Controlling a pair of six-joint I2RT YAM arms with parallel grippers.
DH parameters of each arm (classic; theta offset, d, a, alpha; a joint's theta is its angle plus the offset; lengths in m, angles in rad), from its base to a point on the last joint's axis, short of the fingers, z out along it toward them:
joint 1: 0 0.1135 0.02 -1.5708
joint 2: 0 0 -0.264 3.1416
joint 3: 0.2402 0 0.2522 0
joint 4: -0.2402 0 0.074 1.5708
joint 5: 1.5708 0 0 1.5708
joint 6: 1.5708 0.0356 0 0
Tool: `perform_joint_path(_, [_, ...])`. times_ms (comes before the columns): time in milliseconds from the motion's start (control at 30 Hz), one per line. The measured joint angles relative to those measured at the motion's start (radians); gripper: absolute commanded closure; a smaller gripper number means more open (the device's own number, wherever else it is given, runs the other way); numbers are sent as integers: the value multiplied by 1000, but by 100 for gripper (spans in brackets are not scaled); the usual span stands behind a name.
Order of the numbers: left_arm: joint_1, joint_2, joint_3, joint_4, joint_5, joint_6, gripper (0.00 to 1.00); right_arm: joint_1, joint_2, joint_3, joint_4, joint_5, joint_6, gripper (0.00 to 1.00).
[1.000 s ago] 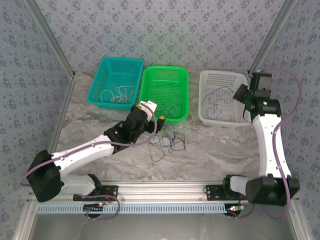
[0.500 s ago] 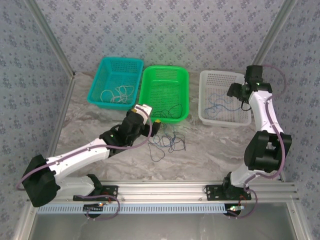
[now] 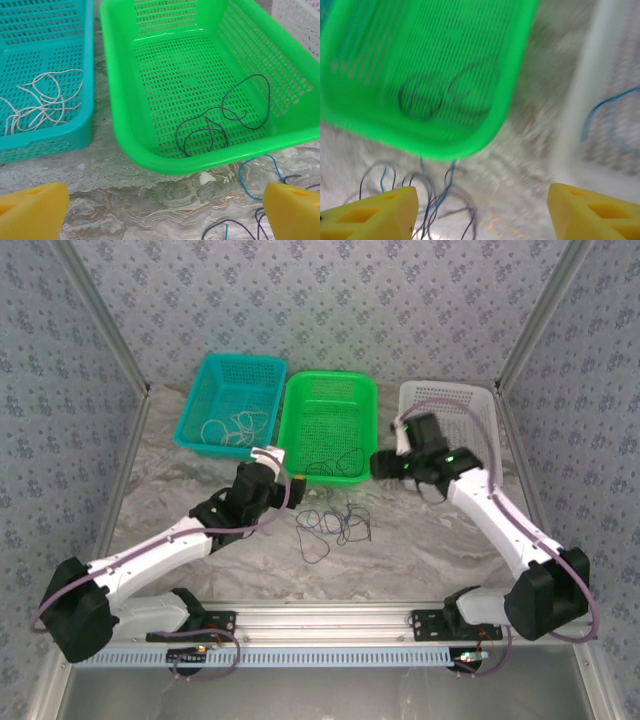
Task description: Untangle the cables
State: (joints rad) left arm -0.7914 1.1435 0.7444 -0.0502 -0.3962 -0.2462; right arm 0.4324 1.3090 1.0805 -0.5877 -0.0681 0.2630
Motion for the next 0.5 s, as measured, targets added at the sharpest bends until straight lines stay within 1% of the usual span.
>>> perform_joint_path(100, [8,-30,-20,-1,7,-14,1,72,10,-107,35,1,42,32])
perform_joint_path(200, [8,-44,-37,-3,8,-26,1,129,29,-133,51,9,63,33])
perform_joint_path(233, [8,-45,-41,-3,8,-29,1,141,42,-132,59,11,68,36])
perform_joint_path(267, [8,-45,-43,-6,8,-33,1,150,60,-130,59,13,77,38])
perform_joint_path(367, [8,-46,-45,-8,8,-38,0,155,111,-132,55,24,106,39])
perform_joint_path(500, [8,-50,-46,-8,8,-44,0,169,116,-179,59,27,145,41])
